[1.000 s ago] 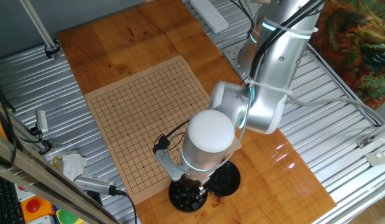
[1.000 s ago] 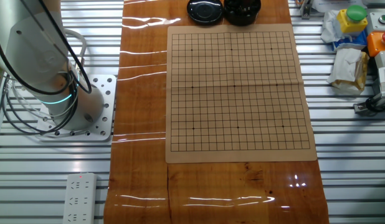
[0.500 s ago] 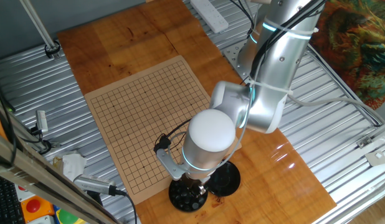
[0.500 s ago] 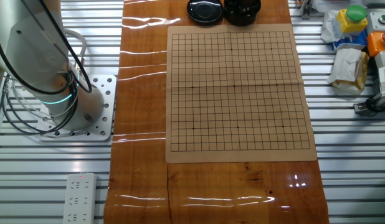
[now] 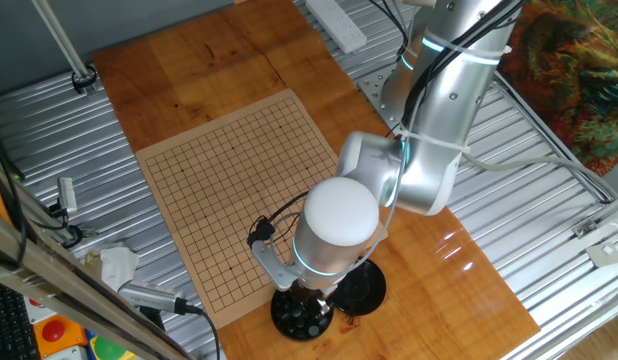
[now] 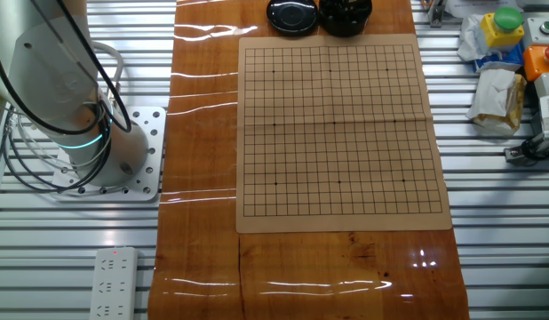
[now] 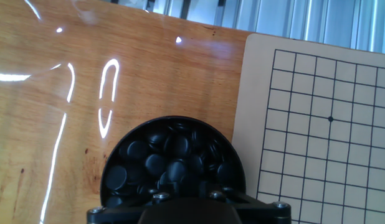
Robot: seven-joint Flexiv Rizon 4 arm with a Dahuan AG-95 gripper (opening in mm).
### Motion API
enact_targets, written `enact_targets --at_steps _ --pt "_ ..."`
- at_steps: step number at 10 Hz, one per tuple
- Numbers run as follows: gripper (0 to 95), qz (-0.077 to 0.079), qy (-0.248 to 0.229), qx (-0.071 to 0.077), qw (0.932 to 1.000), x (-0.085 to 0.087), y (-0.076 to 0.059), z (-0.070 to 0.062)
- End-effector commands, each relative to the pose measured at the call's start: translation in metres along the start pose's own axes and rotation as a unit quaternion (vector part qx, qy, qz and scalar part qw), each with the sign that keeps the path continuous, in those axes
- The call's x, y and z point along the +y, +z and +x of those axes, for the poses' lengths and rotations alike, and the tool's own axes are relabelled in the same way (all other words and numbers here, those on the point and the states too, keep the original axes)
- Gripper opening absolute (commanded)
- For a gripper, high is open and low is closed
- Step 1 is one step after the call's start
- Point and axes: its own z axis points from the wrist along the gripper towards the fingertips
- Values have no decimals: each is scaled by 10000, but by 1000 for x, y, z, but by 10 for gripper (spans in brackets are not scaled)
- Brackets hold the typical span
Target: Play the first move as black on the 3-4 point in the upper right corner of the Go board
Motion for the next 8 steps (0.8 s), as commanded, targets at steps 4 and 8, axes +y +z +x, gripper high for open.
enact_targets --at_steps 4,8 --pt "0 13 57 -17 10000 0 -1 0" --pt "0 1 89 -12 10000 -1 -11 -1"
